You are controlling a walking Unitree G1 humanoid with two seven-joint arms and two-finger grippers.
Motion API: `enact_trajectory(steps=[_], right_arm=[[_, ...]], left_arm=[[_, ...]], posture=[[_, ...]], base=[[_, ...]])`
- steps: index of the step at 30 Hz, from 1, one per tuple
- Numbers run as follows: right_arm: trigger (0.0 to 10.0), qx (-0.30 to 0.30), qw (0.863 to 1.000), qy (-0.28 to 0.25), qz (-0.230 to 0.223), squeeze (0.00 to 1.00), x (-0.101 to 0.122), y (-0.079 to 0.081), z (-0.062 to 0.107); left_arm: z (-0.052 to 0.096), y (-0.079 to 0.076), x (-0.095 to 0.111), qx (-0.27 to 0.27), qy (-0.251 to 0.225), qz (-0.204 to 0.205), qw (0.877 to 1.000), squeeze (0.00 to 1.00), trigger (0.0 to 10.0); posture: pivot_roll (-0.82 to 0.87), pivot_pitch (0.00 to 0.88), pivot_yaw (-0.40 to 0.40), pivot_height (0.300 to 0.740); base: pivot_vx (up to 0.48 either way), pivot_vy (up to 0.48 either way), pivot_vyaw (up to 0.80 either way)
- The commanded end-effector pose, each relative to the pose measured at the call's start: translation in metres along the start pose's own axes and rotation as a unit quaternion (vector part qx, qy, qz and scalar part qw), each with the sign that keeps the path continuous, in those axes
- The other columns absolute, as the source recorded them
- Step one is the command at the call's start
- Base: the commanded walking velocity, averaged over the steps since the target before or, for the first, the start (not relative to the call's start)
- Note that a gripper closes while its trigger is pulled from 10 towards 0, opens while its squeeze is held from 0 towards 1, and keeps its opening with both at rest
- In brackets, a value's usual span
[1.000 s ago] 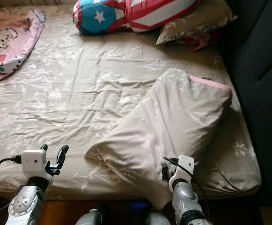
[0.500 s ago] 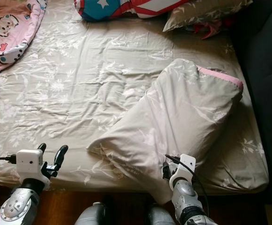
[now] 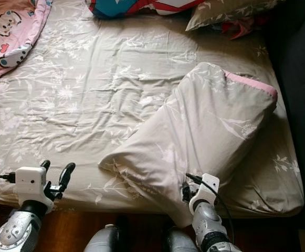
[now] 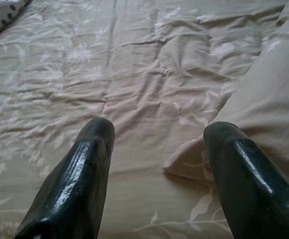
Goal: Clean up the room
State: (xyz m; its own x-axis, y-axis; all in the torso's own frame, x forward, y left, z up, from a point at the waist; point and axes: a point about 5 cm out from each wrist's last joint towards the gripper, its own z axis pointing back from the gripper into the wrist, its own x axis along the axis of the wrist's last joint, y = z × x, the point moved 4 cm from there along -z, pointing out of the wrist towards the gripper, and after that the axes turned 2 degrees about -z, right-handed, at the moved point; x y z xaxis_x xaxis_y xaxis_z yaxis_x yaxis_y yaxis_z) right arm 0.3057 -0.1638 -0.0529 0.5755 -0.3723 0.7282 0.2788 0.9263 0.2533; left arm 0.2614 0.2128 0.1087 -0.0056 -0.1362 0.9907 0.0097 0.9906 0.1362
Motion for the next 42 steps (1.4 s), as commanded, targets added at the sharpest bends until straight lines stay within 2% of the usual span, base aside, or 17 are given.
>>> enact_trajectory(steps=[1,23,42], right_arm=[[0.0,0.005,0.995,0.094,-0.008,0.00,-0.057,0.003,0.011],[0.0,0.004,0.996,0.092,0.007,0.00,-0.057,0.001,0.011],[0.0,-0.002,0.996,0.090,0.000,0.00,-0.056,-0.002,0.011]], left_arm=[[0.006,0.007,-0.005,0.011,0.017,-0.006,1.000,0.00,10.0],[0.006,0.004,-0.013,0.013,0.030,0.001,0.999,0.00,10.0],[-0.002,-0.002,-0.013,0.006,0.026,0.006,1.000,0.00,10.0]], posture=[[0.14,0.427,0.094,0.740],[0.12,0.411,0.088,0.740],[0.11,0.386,0.080,0.740]], base=[[0.000,0.000,0.00],[0.000,0.000,0.00],[0.000,0.000,0.00]])
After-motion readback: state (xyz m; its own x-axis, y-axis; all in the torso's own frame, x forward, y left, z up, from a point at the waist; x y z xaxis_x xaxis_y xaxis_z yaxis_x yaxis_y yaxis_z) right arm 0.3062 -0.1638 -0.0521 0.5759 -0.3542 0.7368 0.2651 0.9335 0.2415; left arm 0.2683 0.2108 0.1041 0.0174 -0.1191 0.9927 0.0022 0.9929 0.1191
